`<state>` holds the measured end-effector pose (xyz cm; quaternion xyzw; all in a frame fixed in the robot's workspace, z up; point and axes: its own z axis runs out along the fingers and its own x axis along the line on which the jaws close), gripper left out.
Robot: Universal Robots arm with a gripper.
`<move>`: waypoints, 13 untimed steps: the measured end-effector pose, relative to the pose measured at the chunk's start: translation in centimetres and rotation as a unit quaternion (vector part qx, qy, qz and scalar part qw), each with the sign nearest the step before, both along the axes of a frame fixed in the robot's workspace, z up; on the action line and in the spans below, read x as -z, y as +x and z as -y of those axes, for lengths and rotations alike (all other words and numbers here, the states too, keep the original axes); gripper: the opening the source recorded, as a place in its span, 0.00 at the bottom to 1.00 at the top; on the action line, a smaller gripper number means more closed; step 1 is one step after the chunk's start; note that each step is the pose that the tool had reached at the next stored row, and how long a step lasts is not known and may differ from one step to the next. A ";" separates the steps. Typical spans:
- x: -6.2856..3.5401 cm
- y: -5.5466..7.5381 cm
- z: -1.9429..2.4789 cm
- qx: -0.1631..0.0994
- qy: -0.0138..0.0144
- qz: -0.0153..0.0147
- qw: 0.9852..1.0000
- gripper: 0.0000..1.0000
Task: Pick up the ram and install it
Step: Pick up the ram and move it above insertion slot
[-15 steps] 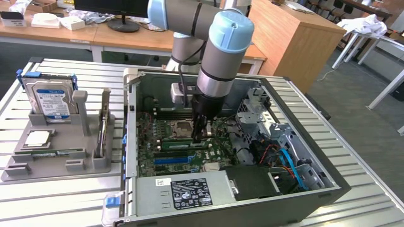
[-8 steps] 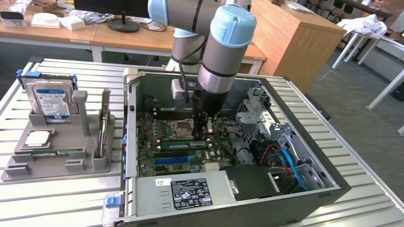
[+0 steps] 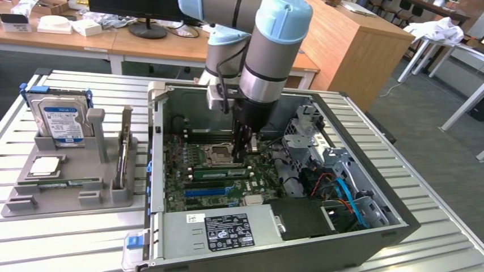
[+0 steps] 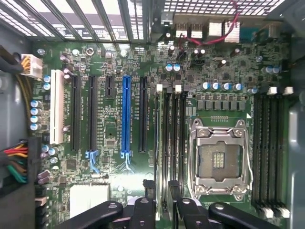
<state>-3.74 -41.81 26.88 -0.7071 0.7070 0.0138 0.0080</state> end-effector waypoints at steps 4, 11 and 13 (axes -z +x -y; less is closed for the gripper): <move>-1.19 0.0 0.00 0.000 0.000 0.000 1.000 0.25; -3.07 0.0 0.00 0.000 0.000 -0.001 1.000 0.25; -3.58 0.0 0.00 0.000 0.000 -0.001 1.000 0.25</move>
